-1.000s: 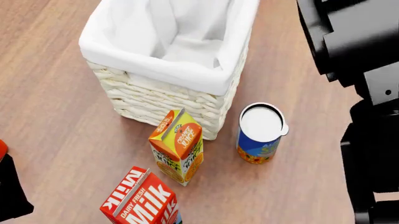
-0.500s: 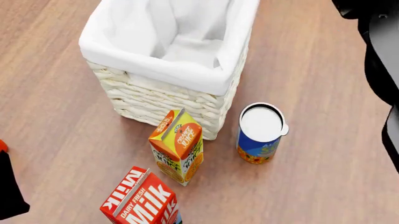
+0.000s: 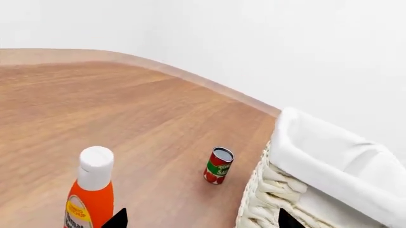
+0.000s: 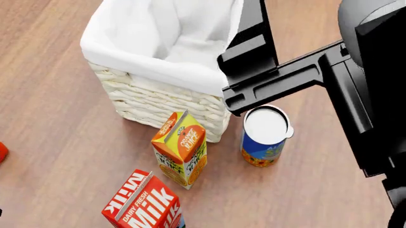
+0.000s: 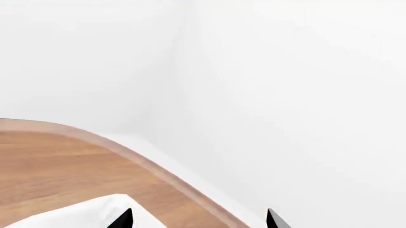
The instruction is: Pick up the butter and put it in the basket.
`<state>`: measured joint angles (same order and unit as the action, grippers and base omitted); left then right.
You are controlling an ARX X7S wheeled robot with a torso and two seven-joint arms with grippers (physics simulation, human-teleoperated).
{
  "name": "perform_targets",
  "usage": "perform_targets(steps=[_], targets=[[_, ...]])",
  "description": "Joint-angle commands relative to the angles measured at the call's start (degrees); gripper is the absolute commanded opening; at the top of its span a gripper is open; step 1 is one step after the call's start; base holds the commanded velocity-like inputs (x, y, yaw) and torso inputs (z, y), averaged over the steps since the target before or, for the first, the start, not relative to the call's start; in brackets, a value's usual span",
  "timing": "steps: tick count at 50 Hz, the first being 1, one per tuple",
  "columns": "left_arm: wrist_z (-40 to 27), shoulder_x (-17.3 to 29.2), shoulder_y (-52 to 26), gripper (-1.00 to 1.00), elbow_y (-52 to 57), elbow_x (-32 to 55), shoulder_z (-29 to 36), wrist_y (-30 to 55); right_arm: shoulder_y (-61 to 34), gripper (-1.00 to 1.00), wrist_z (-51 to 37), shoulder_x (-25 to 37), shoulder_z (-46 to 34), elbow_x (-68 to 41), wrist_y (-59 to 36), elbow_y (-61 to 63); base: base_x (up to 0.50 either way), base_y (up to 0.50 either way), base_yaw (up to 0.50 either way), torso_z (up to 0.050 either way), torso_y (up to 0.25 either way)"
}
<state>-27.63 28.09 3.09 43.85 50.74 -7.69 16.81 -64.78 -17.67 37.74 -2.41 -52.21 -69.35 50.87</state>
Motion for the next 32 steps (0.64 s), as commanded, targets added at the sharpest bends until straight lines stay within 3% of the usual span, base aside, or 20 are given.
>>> perform_targets(steps=[1, 5, 9, 14, 17, 19, 22, 27, 32], targets=[[2.6, 2.3, 3.3, 1.00, 4.2, 4.5, -6.0, -4.3, 3.8, 1.00, -21.7, 6.9, -2.0, -19.8, 4.8, 9.1, 0.00, 0.00, 0.00, 0.000, 0.000], [3.1, 3.3, 2.7, 1.00, 3.2, 6.8, -7.6, -4.9, -1.7, 1.00, -31.5, 15.4, -17.2, -23.2, 16.7, 9.1, 0.00, 0.00, 0.00, 0.000, 0.000], [1.7, 5.4, 0.1, 1.00, 2.9, 10.3, -9.2, -4.4, -11.0, 1.00, -37.7, 24.2, -37.8, -21.5, 31.1, 9.1, 0.00, 0.00, 0.00, 0.000, 0.000], [0.1, 7.9, -2.1, 1.00, 3.7, 14.4, -11.8, -4.6, -30.5, 1.00, -43.6, 31.1, -70.3, -16.2, 47.1, 9.1, 0.00, 0.00, 0.00, 0.000, 0.000], [-0.9, 9.2, -2.1, 1.00, 4.8, 16.8, -13.7, -4.8, -49.9, 1.00, -49.6, 30.5, -96.1, -11.5, 56.8, 9.1, 0.00, 0.00, 0.00, 0.000, 0.000], [-1.9, 10.0, -2.3, 1.00, 5.5, 18.2, -14.7, -4.9, -67.1, 1.00, -57.1, 25.5, -113.3, -7.0, 67.9, 9.1, 0.00, 0.00, 0.00, 0.000, 0.000], [-3.1, 11.1, -2.1, 1.00, 6.7, 20.0, -16.3, -5.2, -70.2, 1.00, -62.7, 21.5, -136.1, -2.9, 70.7, 9.1, 0.00, 0.00, 0.00, 0.000, 0.000], [-4.4, 12.4, -1.5, 1.00, 8.6, 22.5, -19.1, -6.1, -70.2, 1.00, -71.1, 15.8, -145.9, 3.7, 75.6, 9.1, 0.00, 0.00, 0.00, 0.000, 0.000], [-4.7, 12.3, -1.6, 1.00, 8.9, 22.4, -19.4, -6.3, -70.2, 1.00, -72.2, 17.1, -148.7, 7.4, 76.2, 9.1, 0.00, 0.00, 0.00, 0.000, 0.000]])
